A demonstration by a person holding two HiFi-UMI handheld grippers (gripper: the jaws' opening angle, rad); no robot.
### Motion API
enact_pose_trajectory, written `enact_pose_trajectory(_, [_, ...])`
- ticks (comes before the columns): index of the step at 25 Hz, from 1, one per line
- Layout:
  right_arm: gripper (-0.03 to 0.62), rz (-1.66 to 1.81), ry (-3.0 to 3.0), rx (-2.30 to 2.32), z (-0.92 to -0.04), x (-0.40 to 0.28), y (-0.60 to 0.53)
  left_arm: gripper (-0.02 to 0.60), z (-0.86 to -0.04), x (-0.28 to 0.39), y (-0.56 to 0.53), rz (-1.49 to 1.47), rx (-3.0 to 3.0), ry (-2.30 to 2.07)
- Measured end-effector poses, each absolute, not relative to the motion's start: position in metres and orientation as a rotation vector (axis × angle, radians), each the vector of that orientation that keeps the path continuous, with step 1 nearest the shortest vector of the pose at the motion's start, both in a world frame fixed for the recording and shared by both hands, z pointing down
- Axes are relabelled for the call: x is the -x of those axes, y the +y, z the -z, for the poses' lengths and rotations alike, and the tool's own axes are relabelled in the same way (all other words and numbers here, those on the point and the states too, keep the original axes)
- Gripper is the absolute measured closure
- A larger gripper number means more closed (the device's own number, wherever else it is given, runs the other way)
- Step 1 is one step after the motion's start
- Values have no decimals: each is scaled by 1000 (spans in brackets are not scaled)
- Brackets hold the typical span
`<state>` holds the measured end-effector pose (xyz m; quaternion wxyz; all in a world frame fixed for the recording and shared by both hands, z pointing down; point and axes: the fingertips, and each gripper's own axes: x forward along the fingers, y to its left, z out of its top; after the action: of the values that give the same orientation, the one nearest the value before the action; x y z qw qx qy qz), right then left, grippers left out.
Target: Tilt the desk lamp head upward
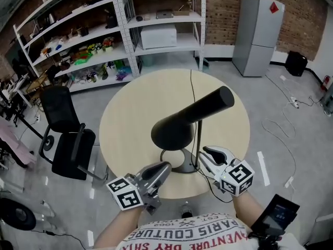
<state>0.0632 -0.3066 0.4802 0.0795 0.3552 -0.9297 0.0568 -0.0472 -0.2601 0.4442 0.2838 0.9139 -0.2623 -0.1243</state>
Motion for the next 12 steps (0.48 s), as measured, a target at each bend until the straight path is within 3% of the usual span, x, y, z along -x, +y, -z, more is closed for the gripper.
enact_pose_trajectory(2, [509,-179,-2776,-1063,-480,-60,-315,517,-443,46,-264,348,-2432,-681])
enact_pose_trajectory(12, [539,-184,-2768,-1046,-487,-50,-320,419,-455,61,-290,582,-2208,-580])
